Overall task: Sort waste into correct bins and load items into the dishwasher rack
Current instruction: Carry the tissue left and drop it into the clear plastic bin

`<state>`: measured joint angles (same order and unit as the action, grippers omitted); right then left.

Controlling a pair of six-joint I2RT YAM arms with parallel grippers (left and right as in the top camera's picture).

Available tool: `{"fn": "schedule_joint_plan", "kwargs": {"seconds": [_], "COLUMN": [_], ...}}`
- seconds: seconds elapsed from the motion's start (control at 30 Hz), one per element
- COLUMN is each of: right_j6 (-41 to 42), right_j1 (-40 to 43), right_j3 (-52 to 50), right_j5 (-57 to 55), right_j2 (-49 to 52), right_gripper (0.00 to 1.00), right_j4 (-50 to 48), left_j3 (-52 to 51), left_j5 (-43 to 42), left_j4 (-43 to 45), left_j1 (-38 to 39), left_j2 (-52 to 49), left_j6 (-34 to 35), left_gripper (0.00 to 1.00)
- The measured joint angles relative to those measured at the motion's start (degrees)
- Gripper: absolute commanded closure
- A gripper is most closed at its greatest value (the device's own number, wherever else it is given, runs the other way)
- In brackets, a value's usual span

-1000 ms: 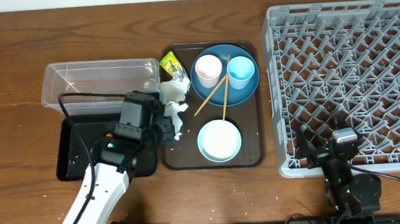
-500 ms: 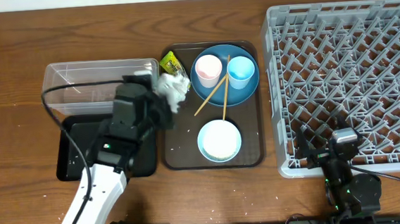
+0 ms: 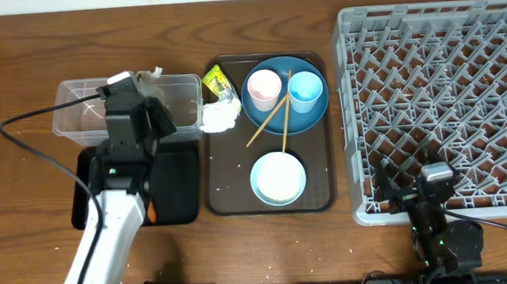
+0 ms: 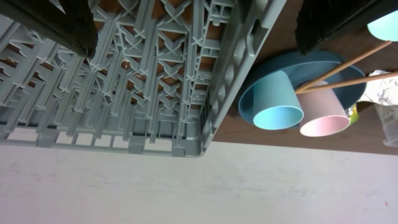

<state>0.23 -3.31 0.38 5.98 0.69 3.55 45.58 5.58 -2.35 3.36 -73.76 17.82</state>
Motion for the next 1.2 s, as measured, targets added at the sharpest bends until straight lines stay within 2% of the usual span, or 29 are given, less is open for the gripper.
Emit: {"fn": "schedule_joint_plan", "kwargs": {"seconds": [0.23,0.57,0.6,0.67,0.77,0.93,1.2], "right_j6": [0.0,0.0,0.0,0.0,0.0,0.0,0.0], "right_j1": [0.0,0.0,0.0,0.0,0.0,0.0,0.0], "right_j3": [0.0,0.0,0.0,0.0,0.0,0.0,0.0], "right_j5": [0.0,0.0,0.0,0.0,0.0,0.0,0.0], "right_j2": [0.0,0.0,0.0,0.0,0.0,0.0,0.0], "right_gripper": [0.01,0.01,0.01,0.01,0.01,0.01,0.01], "right_j4": [0.0,0.0,0.0,0.0,0.0,0.0,0.0], "left_j3": [0.0,0.0,0.0,0.0,0.0,0.0,0.0], "left_j5": [0.4,0.5,0.6,0.7,0.8,0.9,0.8], "left_j4": [1.5,2.5,2.5,2.5,2.5,2.6,-0.4], "left_j1": [-2.5,-3.0,-3.0,-3.0,-3.0,-3.0,-1.1], "left_j2": [-7.1,-7.6,-7.6,-7.6,-7.6,-7.6,-2.8], "left_j6": [0.0,0.0,0.0,-0.3,0.1,0.1,-2.2], "left_gripper": [0.93,0.92,0.88,0.65,0.51,0.48,0.52]}}
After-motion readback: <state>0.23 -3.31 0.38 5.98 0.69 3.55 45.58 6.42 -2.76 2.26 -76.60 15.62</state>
